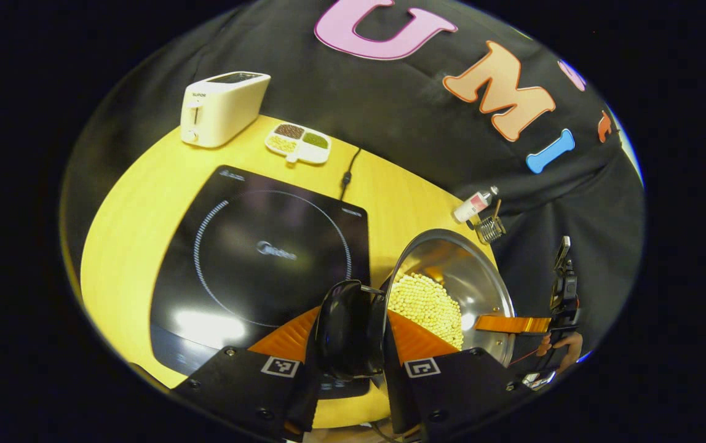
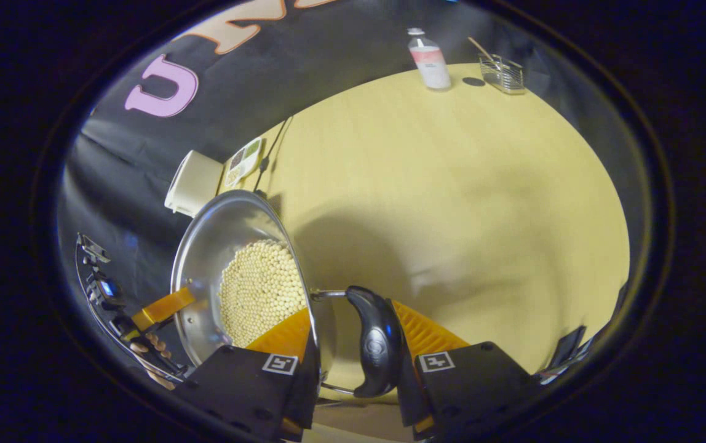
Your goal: First push the handle of the pot to place it horizontally, then grasp the pot with both hands and set it on the induction cooktop.
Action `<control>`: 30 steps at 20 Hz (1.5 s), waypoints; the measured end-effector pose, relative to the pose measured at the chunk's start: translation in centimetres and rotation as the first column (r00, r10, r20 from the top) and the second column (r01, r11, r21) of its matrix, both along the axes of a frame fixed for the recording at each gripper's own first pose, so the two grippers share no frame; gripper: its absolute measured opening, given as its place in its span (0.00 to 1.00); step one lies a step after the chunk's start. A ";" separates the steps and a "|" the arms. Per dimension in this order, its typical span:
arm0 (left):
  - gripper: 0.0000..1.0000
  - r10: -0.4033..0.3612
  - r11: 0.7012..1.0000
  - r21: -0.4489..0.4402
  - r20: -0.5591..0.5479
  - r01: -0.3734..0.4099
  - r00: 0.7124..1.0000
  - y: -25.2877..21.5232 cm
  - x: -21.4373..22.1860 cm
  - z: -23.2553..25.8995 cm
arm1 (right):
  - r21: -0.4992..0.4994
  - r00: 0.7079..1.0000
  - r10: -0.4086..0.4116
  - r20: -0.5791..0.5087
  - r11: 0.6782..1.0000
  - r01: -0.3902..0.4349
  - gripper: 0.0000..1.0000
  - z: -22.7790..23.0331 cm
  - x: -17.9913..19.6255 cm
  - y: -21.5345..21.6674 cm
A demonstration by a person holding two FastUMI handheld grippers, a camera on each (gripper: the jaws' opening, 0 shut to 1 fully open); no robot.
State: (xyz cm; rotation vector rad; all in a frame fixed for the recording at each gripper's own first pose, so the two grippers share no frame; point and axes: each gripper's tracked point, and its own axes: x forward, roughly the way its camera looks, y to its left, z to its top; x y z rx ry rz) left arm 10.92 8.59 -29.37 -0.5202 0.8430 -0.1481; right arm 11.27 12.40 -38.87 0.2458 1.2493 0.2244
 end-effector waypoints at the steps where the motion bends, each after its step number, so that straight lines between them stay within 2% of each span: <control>1: 0.49 -0.005 1.000 0.006 0.003 0.005 1.000 1.7 0.1 0.0 | -0.001 1.000 -0.004 0.005 1.000 0.004 0.57 0.0 -0.3 1.7; 3: 0.46 -0.004 1.000 0.010 0.009 0.004 1.000 5.0 0.5 -0.2 | -0.001 1.000 -0.004 0.022 1.000 0.005 0.56 -0.1 -0.4 5.1; 6: 0.47 0.011 1.000 0.022 0.022 -0.011 1.000 9.3 1.2 -0.4 | -0.004 0.999 0.003 0.049 1.000 -0.003 0.56 -0.3 0.0 9.8; 10: 0.46 0.042 0.998 0.038 0.056 -0.044 0.998 13.5 2.8 -1.1 | -0.011 0.996 0.005 0.092 1.000 -0.004 0.56 -1.0 1.6 14.0; 11: 0.49 0.045 0.998 0.043 0.065 -0.048 0.997 14.0 3.2 -1.4 | -0.018 0.994 0.000 0.113 1.000 0.003 0.56 -1.2 2.2 14.7; 15: 0.46 0.052 0.996 0.069 0.085 -0.058 0.995 15.6 4.6 -2.6 | -0.039 0.989 -0.019 0.146 0.999 0.025 0.57 -2.6 3.6 16.2; 16: 0.47 0.053 0.995 0.076 0.089 -0.060 0.995 15.9 4.8 -2.7 | -0.042 0.989 -0.024 0.149 0.999 0.030 0.50 -3.0 3.8 16.4; 18: 0.46 0.052 0.994 0.087 0.100 -0.061 0.994 16.5 5.2 -2.9 | -0.042 0.986 -0.030 0.165 0.998 0.037 0.50 -3.2 3.9 16.7; 19: 0.47 0.051 0.994 0.092 0.107 -0.061 0.993 16.6 5.5 -3.0 | -0.040 0.984 -0.034 0.175 0.998 0.041 0.57 -3.2 4.1 16.7; 20: 0.46 0.050 0.993 0.097 0.113 -0.061 0.992 16.8 5.7 -3.1 | -0.037 0.983 -0.037 0.182 0.998 0.044 0.57 -3.6 4.5 17.1; 21: 0.46 0.051 0.993 0.100 0.118 -0.062 0.992 16.9 5.8 -3.3 | -0.036 0.982 -0.037 0.185 0.998 0.045 0.50 -4.0 4.8 17.5; 23: 0.49 0.056 0.992 0.102 0.117 -0.069 0.992 17.3 6.1 -3.7 | -0.032 0.980 -0.035 0.195 0.999 0.042 0.50 -4.5 5.1 17.9; 24: 0.49 0.059 0.993 0.100 0.114 -0.070 0.992 17.4 6.1 -3.9 | -0.029 0.980 -0.032 0.196 0.999 0.039 0.57 -4.6 5.0 18.0; 29: 0.52 0.068 0.993 0.088 0.117 -0.078 0.991 17.6 6.1 -4.4 | -0.019 0.976 -0.021 0.218 1.000 0.025 0.57 -5.1 5.6 18.2; 30: 0.53 0.067 0.993 0.091 0.122 -0.079 0.990 17.6 6.1 -4.3 | -0.021 0.977 -0.019 0.213 0.999 0.024 0.52 -4.8 5.4 18.1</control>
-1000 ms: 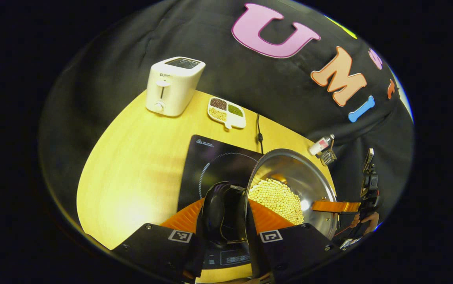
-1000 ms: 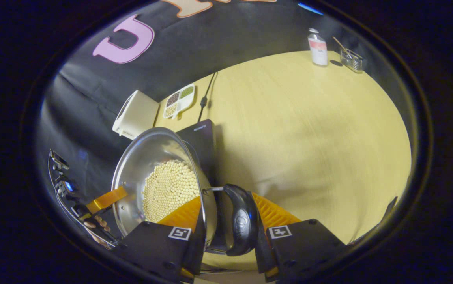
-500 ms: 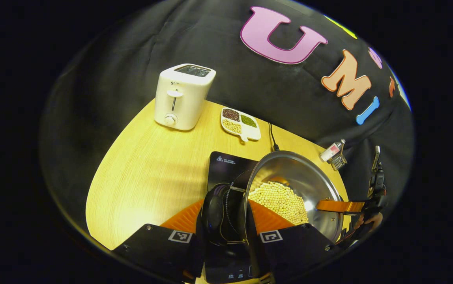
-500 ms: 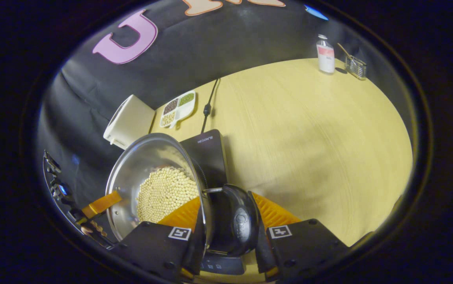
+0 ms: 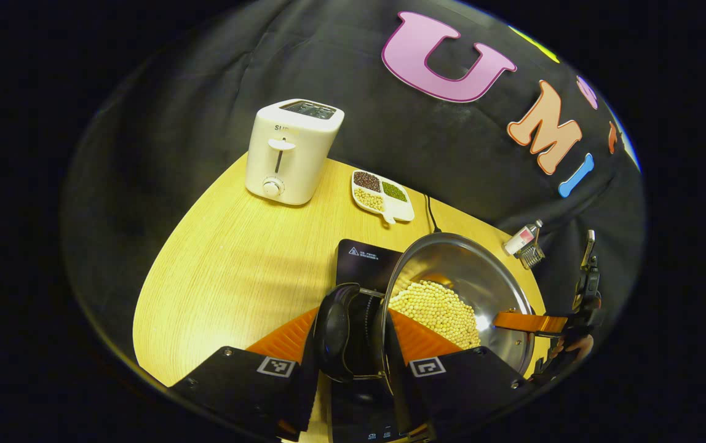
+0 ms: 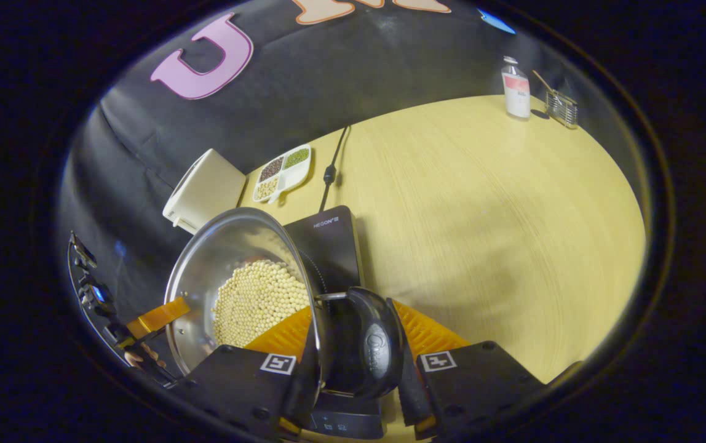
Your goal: First push the handle of the pot to place it horizontally, then grasp the pot with both hands and set it on the induction cooktop.
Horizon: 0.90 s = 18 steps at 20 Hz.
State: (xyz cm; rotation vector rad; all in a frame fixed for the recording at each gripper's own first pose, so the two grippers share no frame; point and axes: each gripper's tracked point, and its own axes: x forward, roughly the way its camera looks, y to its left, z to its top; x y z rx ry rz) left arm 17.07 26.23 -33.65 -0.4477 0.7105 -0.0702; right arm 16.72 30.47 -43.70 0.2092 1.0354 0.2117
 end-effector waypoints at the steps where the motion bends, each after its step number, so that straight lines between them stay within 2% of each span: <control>1: 0.54 0.000 1.000 0.007 0.001 0.000 1.000 -0.2 -0.2 -0.3 | 0.000 1.000 0.002 0.004 1.000 -0.002 0.53 0.5 -0.1 -0.1; 2: 0.53 -0.004 1.000 0.019 -0.003 0.004 1.000 -0.1 -0.2 -0.4 | -0.001 1.000 0.003 0.004 1.000 -0.003 0.55 0.2 -0.1 -0.1; 4: 0.60 -0.007 0.998 0.062 -0.001 0.007 1.000 0.2 0.0 -0.4 | -0.013 1.000 0.011 0.002 1.000 -0.011 0.58 0.1 -0.2 -0.4; 5: 0.60 -0.013 0.996 0.088 0.000 0.012 1.000 0.3 0.0 -0.5 | -0.024 1.000 0.018 0.004 1.000 -0.018 0.60 0.0 -0.1 -0.7; 6: 0.64 -0.008 0.994 0.111 0.003 0.007 1.000 0.6 0.1 -0.4 | -0.032 1.000 0.024 0.004 0.999 -0.024 0.71 0.2 -0.3 -1.0; 7: 0.66 0.004 0.991 0.135 0.007 -0.005 1.000 0.8 0.2 -0.5 | -0.039 1.000 0.028 0.009 0.999 -0.028 0.75 0.3 -0.3 -1.3; 8: 0.73 0.022 0.987 0.162 0.010 -0.023 1.000 1.3 0.2 -0.6 | -0.046 0.999 0.029 0.024 0.999 -0.028 0.84 0.5 -0.1 -1.6; 9: 0.80 0.045 0.982 0.185 0.014 -0.046 0.999 2.0 0.0 -0.5 | -0.045 0.999 0.034 0.037 0.998 -0.032 0.88 1.0 -0.1 -1.9; 11: 1.00 0.073 0.982 0.171 0.027 -0.076 0.997 2.1 -0.3 -0.2 | -0.033 0.997 0.038 0.072 0.999 -0.035 1.00 1.6 0.2 -1.8; 13: 1.00 0.095 0.981 0.166 0.053 -0.103 0.994 2.5 -0.6 0.7 | -0.025 0.993 0.028 0.112 0.999 -0.025 1.00 2.6 0.5 -1.9; 14: 1.00 0.108 0.977 0.179 0.077 -0.120 0.991 2.9 -0.7 1.5 | -0.021 0.991 0.019 0.134 1.000 -0.016 0.94 3.4 0.5 -2.1; 15: 1.00 0.114 0.970 0.203 0.105 -0.133 0.988 3.4 -0.9 2.4 | -0.020 0.986 0.009 0.164 1.000 -0.005 0.93 4.3 0.7 -2.2; 16: 1.00 0.120 0.959 0.239 0.139 -0.151 0.983 4.0 -0.8 3.4 | -0.022 0.981 0.001 0.196 1.000 0.004 0.93 5.2 0.8 -2.5; 17: 1.00 0.123 0.946 0.276 0.173 -0.168 0.977 4.6 -0.8 4.8 | -0.025 0.974 -0.005 0.226 1.000 0.011 1.00 6.2 1.0 -2.8; 18: 1.00 0.124 0.929 0.320 0.203 -0.185 0.971 5.2 -0.9 6.1 | -0.030 0.966 -0.009 0.257 0.999 0.018 1.00 7.3 1.0 -3.1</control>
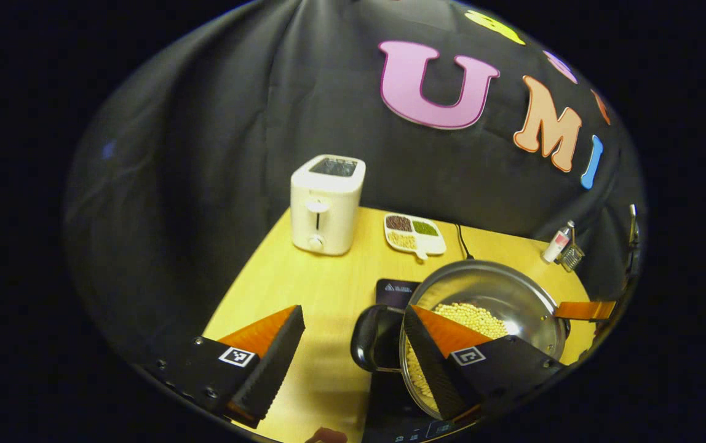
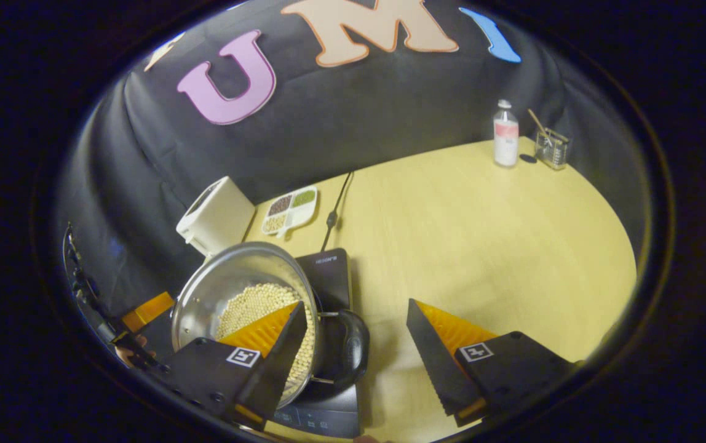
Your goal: First push the handle of the pot to place it horizontally, then grasp the pot with both hands and set it on the induction cooktop.
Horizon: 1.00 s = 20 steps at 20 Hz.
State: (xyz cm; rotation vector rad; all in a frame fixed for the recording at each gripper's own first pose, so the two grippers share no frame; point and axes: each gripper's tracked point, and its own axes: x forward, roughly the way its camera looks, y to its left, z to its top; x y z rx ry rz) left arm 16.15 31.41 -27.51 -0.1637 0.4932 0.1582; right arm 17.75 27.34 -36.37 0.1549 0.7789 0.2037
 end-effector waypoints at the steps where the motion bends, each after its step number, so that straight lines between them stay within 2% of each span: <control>1: 0.98 0.005 0.999 0.047 0.024 -0.006 1.000 0.3 -0.1 1.3 | -0.005 0.999 -0.004 0.034 1.000 0.005 0.92 1.2 0.1 -0.4; 2: 0.96 0.003 0.996 0.087 0.046 -0.007 0.999 0.3 -0.2 2.7 | -0.010 0.998 -0.009 0.068 1.000 0.010 1.00 2.4 0.3 -0.8; 5: 0.96 -0.018 0.986 0.164 0.110 0.000 0.994 -1.1 -0.6 6.4 | -0.020 0.986 -0.013 0.165 1.000 0.017 1.00 6.6 0.4 -2.1; 6: 0.96 -0.012 0.985 0.173 0.127 -0.010 0.992 -1.9 -0.9 7.5 | -0.024 0.980 -0.011 0.197 1.000 0.016 0.92 8.0 0.4 -2.5; 8: 0.96 -0.013 0.984 0.180 0.153 -0.015 0.988 -4.1 -1.6 9.6 | -0.029 0.965 -0.004 0.261 1.000 0.012 0.92 11.2 0.1 -3.8; 9: 0.96 -0.012 0.983 0.183 0.176 -0.021 0.984 -5.2 -2.1 10.8 | -0.028 0.956 0.000 0.294 1.000 0.008 1.00 12.9 0.0 -4.4; 10: 0.96 -0.015 0.982 0.186 0.203 -0.023 0.979 -6.4 -2.5 12.2 | -0.030 0.946 0.008 0.325 1.000 0.002 1.00 14.4 -0.2 -4.9; 11: 0.96 -0.026 0.982 0.189 0.227 -0.018 0.974 -7.7 -2.9 13.5 | -0.031 0.936 0.014 0.351 1.000 -0.003 0.92 16.0 -0.5 -5.8; 12: 0.96 -0.036 0.983 0.185 0.249 -0.010 0.968 -9.6 -3.3 15.1 | -0.033 0.928 0.027 0.371 0.999 -0.015 1.00 17.3 -0.9 -6.5; 13: 0.96 -0.039 0.985 0.174 0.270 -0.009 0.962 -11.3 -3.4 16.2 | -0.037 0.920 0.038 0.389 0.999 -0.026 1.00 18.6 -1.3 -7.4; 14: 0.96 -0.037 0.987 0.160 0.291 -0.011 0.956 -13.1 -3.6 17.5 | -0.039 0.913 0.051 0.406 0.998 -0.039 0.92 19.8 -1.5 -8.2; 15: 0.96 -0.031 0.989 0.150 0.311 -0.017 0.950 -14.8 -3.7 18.3 | -0.039 0.904 0.061 0.423 0.998 -0.049 1.00 21.0 -1.9 -9.2; 17: 0.96 -0.002 0.987 0.152 0.344 -0.054 0.939 -17.4 -4.4 20.1 | -0.044 0.884 0.078 0.461 0.997 -0.065 1.00 23.5 -2.6 -11.5; 18: 0.96 0.014 0.986 0.152 0.360 -0.073 0.933 -18.6 -4.9 21.0 | -0.049 0.873 0.088 0.479 0.996 -0.073 0.92 24.7 -3.0 -12.7; 20: 0.96 0.042 0.984 0.142 0.388 -0.105 0.921 -21.1 -6.0 22.4 | -0.056 0.850 0.103 0.517 0.995 -0.087 0.92 27.2 -3.9 -15.2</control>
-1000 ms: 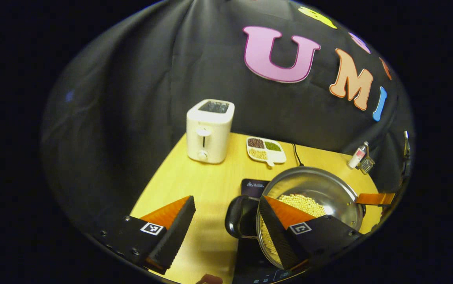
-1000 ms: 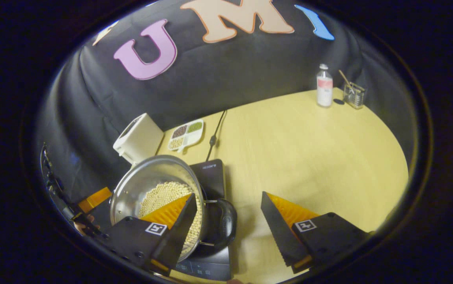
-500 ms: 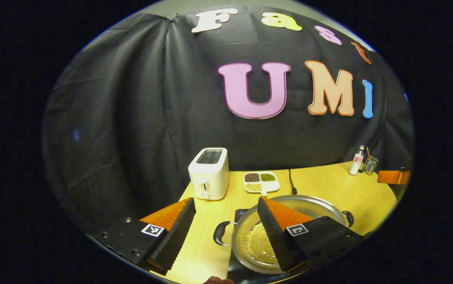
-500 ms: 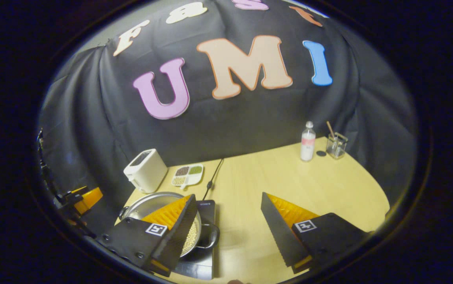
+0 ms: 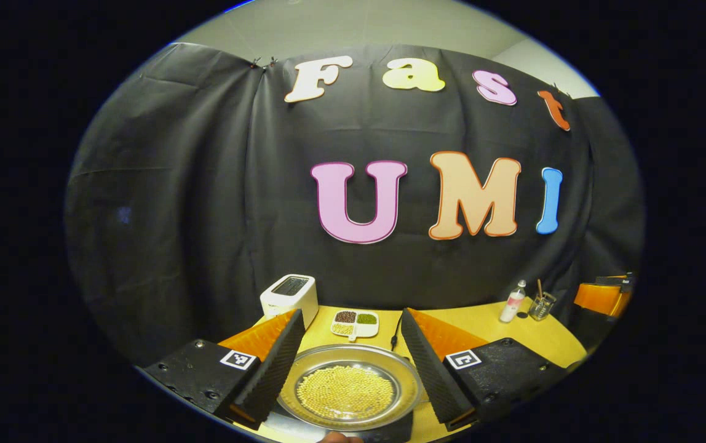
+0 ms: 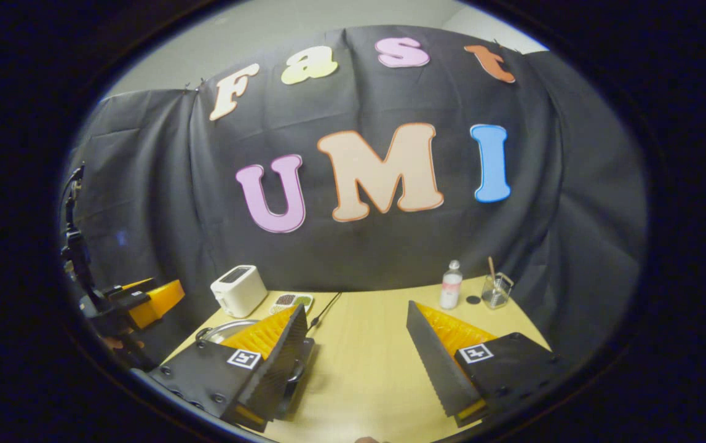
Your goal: First push the handle of the pot to place it horizontally, then grasp the pot with both hands and set it on the induction cooktop.
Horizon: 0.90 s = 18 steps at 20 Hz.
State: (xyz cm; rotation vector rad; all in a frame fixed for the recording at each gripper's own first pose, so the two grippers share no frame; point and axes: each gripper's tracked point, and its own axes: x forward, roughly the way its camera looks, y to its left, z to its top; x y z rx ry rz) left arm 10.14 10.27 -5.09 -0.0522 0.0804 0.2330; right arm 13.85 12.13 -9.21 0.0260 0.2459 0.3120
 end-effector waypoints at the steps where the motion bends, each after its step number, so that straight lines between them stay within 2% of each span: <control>1: 0.96 0.016 1.000 -0.004 0.020 -0.016 1.000 -1.1 -0.7 0.7 | 0.004 1.000 0.007 0.023 1.000 -0.007 0.92 1.1 -0.4 -1.1; 6: 0.96 0.101 0.995 0.011 0.112 -0.102 0.989 -4.1 -4.0 3.2 | 0.005 0.992 0.036 0.120 0.999 -0.037 0.92 4.3 -2.6 -4.7; 7: 0.96 0.113 0.993 0.015 0.124 -0.116 0.986 -4.7 -4.6 3.3 | 0.004 0.990 0.044 0.131 0.999 -0.045 1.00 4.3 -2.7 -5.3; 8: 0.96 0.122 0.992 0.020 0.136 -0.126 0.983 -5.4 -5.1 3.5 | -0.001 0.988 0.051 0.143 0.999 -0.052 0.92 4.4 -2.9 -5.9; 10: 0.92 0.137 0.989 0.036 0.156 -0.144 0.978 -6.5 -5.9 3.7 | -0.005 0.987 0.061 0.152 0.998 -0.061 0.92 4.4 -3.4 -7.1; 13: 0.93 0.134 0.988 0.048 0.185 -0.145 0.974 -8.5 -6.5 4.1 | 0.012 0.985 0.066 0.157 0.998 -0.069 0.92 4.4 -3.6 -8.5; 17: 0.93 0.097 0.993 0.050 0.183 -0.108 0.978 -11.1 -6.1 3.7 | 0.034 0.986 0.063 0.154 0.997 -0.069 0.92 4.7 -3.6 -10.1; 18: 0.96 0.091 0.993 0.052 0.182 -0.102 0.979 -11.5 -5.9 3.7 | 0.041 0.986 0.061 0.158 0.997 -0.068 0.92 4.9 -3.4 -10.5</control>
